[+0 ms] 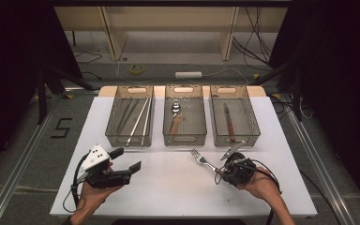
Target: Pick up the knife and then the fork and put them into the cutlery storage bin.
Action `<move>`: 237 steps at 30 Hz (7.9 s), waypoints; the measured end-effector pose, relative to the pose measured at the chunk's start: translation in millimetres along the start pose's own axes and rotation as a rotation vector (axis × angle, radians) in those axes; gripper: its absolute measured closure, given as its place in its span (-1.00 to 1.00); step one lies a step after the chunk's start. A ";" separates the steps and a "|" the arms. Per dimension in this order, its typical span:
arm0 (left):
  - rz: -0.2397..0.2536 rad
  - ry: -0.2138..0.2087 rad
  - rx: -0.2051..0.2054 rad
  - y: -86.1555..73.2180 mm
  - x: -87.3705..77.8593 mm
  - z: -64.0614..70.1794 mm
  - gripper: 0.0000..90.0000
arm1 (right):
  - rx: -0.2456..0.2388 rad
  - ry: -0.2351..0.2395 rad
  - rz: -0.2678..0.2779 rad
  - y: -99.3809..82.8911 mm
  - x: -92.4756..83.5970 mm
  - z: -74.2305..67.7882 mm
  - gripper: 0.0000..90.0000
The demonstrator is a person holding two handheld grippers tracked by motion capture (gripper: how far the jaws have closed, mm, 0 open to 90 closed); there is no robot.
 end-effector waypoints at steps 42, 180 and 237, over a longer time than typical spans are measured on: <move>0.023 0.003 -0.004 1.3 0.0 -0.6 -0.65 | 0.079 -0.081 0.170 16.9 -49.0 50.3 0.71; 0.001 0.002 -0.003 -1.2 2.1 -0.4 -0.65 | 0.237 -0.141 0.604 66.8 -60.5 65.2 -0.30; -0.025 -0.029 -0.014 -4.5 0.6 1.0 -0.65 | 0.213 -0.151 0.755 -1.8 -51.5 -6.3 -0.44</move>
Point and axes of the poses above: each handheld gripper's, and its own axes: x roughly forward along the jaws, y roughly out of its top, z roughly to its right, the point moved 6 cm from there along x, roughly forward along the jaws, and after that the axes turned 14 degrees about -x, right-handed, at the moved point
